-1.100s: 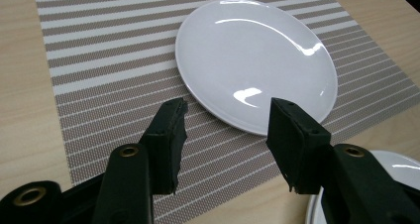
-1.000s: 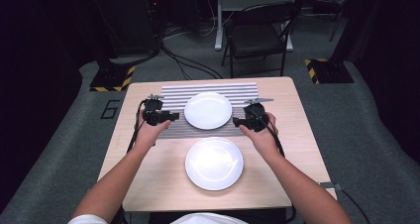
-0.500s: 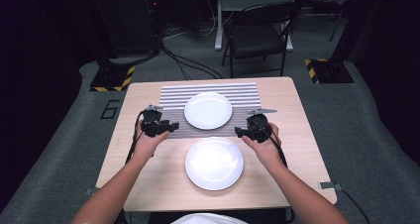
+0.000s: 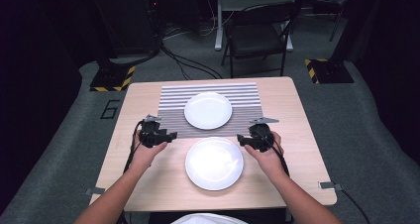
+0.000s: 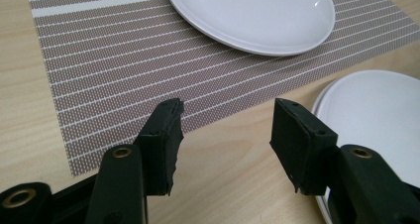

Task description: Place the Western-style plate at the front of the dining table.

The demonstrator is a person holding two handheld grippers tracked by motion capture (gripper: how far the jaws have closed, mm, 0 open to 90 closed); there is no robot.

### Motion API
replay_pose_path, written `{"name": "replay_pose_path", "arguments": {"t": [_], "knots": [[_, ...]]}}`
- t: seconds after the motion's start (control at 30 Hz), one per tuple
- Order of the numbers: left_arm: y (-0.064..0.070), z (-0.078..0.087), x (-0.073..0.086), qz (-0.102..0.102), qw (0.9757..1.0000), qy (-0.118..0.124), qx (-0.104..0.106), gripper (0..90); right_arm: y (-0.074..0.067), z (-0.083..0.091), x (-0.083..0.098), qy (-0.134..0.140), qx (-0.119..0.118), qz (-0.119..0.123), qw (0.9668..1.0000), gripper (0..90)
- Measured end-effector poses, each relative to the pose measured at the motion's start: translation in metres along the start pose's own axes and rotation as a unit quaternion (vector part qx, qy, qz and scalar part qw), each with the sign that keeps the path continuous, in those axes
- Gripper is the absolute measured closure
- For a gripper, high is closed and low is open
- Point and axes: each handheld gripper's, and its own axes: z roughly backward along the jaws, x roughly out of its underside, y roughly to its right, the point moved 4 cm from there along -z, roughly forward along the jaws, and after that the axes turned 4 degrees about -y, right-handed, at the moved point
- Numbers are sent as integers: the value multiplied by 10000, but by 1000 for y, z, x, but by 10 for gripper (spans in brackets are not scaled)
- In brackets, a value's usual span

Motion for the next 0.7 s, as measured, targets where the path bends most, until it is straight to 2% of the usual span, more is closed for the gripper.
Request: {"name": "replay_pose_path", "arguments": {"t": [0.33, 0.4, 0.47, 0.53, 0.7], "knots": [[-4, -5, 12, 33, 10000, 16, -18, 453, 6, -3, 15, 30, 76, -83, 9999, 431], [-6, -6, 15, -13, 10000, -26, -56, 453, 7, -5, 18, 5, 61, -98, 9999, 430], [-9, -7, 18, -141, 9998, -21, -155, 453, 7, -8, 21, -47, 60, -111, 9999, 430], [-11, -8, 21, -175, 9997, -41, -162, 453, 8, -12, 25, -77, 88, -17, 9999, 430], [-14, -14, 27, -171, 9995, -110, -246, 447, 6, -14, 27, -65, 155, 41, 9999, 429]]}}
